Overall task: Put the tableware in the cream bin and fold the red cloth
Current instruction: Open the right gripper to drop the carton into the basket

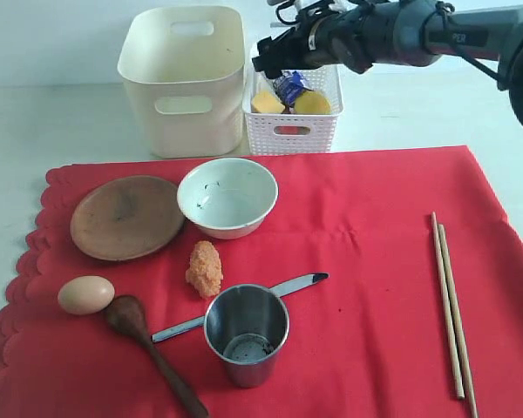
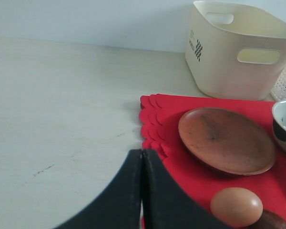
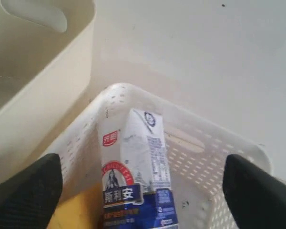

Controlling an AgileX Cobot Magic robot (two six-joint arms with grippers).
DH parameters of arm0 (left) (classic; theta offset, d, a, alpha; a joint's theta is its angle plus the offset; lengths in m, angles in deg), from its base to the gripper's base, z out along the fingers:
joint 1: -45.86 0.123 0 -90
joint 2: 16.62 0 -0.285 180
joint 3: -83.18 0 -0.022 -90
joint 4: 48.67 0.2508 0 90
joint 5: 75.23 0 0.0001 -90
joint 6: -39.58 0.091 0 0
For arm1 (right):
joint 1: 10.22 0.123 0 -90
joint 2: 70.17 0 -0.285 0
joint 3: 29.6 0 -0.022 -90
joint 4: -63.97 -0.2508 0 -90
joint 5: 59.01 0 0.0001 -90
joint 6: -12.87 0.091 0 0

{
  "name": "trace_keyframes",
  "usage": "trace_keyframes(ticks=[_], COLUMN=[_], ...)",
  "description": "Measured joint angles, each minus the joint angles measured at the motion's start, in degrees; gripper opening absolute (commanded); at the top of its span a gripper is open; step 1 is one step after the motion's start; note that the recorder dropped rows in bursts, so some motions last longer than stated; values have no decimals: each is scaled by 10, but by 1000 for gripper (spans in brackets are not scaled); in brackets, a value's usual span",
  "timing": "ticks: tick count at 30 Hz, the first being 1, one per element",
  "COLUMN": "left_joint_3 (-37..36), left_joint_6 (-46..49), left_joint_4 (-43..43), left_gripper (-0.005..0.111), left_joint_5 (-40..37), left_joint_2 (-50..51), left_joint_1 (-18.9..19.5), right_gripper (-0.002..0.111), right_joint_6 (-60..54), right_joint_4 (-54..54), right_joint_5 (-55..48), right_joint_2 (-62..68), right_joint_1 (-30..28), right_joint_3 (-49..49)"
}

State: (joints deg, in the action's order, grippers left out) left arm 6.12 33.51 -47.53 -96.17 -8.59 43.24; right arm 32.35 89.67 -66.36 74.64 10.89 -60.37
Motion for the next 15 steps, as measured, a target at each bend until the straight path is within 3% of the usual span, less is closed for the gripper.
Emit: trace_keyframes(ticks=[15], left_joint_3=[0], left_joint_6=[0], left_joint_4=[0], left_gripper=[0], left_joint_5=[0], left_joint_2=[0], left_joint_1=[0], right_gripper=[87], right_joint_6=[-46], right_joint_4=[10], right_joint_5=[-216], right_joint_2=[-100], right_joint_1=[0], right_joint_3=[0])
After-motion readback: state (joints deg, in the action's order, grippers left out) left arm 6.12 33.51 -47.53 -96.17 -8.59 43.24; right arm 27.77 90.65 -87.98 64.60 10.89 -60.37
